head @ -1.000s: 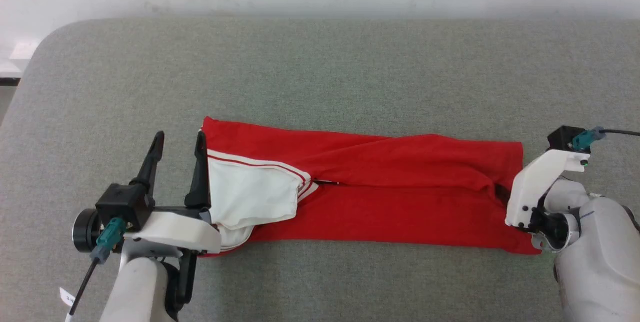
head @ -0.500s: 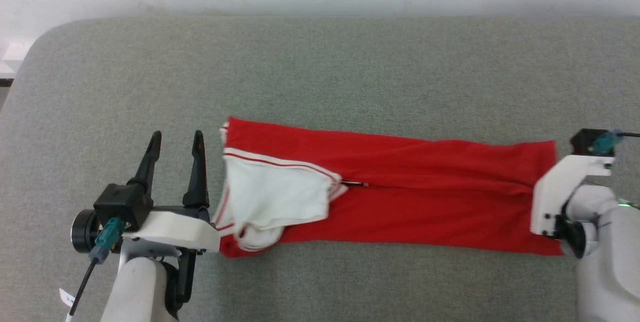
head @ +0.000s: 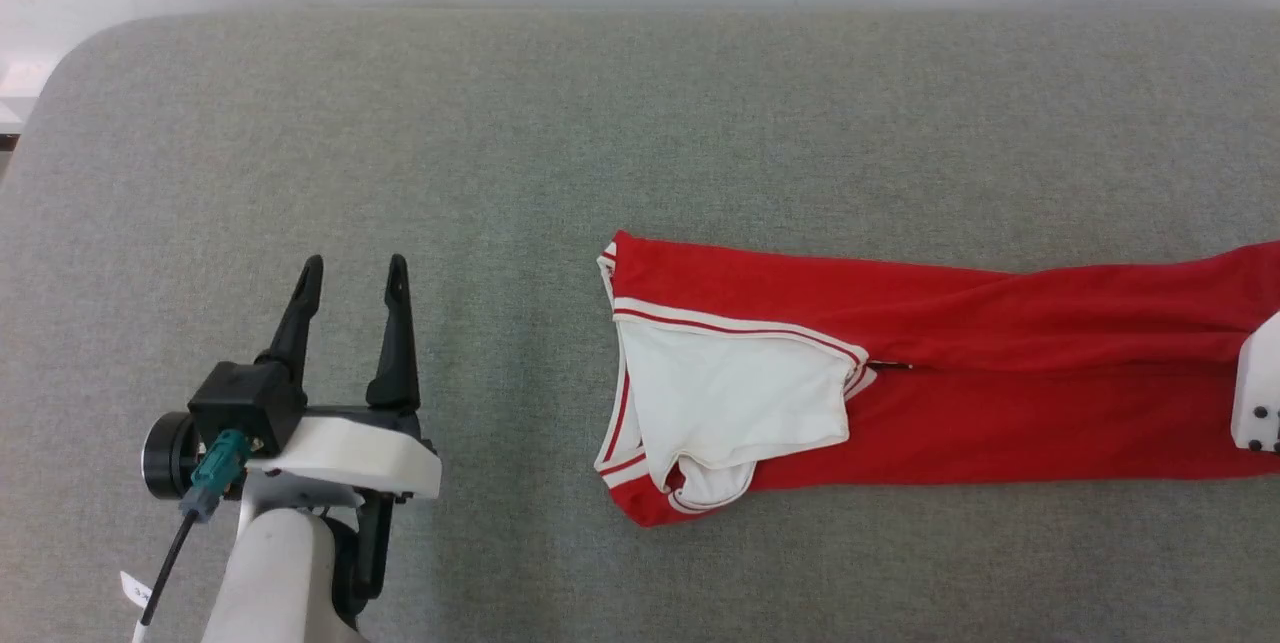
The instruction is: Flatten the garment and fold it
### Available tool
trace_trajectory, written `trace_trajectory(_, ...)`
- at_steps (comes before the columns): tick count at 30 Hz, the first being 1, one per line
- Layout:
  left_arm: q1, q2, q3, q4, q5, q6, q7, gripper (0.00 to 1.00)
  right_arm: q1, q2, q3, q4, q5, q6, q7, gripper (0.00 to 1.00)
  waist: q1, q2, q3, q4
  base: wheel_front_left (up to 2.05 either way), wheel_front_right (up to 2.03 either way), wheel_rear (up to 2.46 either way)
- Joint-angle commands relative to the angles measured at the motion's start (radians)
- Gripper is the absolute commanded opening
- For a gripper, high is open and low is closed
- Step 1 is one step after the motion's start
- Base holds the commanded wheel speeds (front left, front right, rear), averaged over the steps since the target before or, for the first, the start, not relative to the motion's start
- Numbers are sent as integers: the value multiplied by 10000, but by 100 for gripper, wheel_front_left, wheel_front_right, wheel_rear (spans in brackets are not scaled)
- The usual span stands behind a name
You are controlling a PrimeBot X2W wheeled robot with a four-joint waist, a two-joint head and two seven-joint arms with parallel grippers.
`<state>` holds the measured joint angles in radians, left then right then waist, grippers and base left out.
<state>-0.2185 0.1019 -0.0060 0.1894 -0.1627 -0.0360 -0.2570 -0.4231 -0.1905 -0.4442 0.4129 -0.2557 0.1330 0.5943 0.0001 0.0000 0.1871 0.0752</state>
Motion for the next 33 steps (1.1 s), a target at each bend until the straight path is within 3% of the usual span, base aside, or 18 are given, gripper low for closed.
trace_trajectory(1,-153,-32,59,3,109,-73,-47,100,-76,-17,23,-6,-18,-23,-62,0,-1,0,-16,0,0,0,0)
trace_trajectory(7,12,-86,133,19,216,-112,-47,100,282,384,1121,-1010,834,-23,962,0,-1,0,-316,4,0,0,0)
trace_trajectory(16,115,-164,118,22,305,-215,-47,100,1469,397,4732,-5825,3526,-23,3715,0,-1,0,-515,127,0,0,0)
trace_trajectory(20,9,-204,99,-19,319,-247,-47,100,1208,378,6265,-6857,4047,-23,3969,0,-1,0,-337,262,0,0,0)
trace_trajectory(25,-197,-263,70,-93,329,-286,-47,100,304,819,7747,-6282,4117,-23,3501,0,-1,0,46,515,0,0,0)
trace_trajectory(33,-573,-366,6,-198,340,-323,-47,100,-1043,1357,9052,-3316,3927,-23,2452,0,-1,0,702,882,0,0,0)
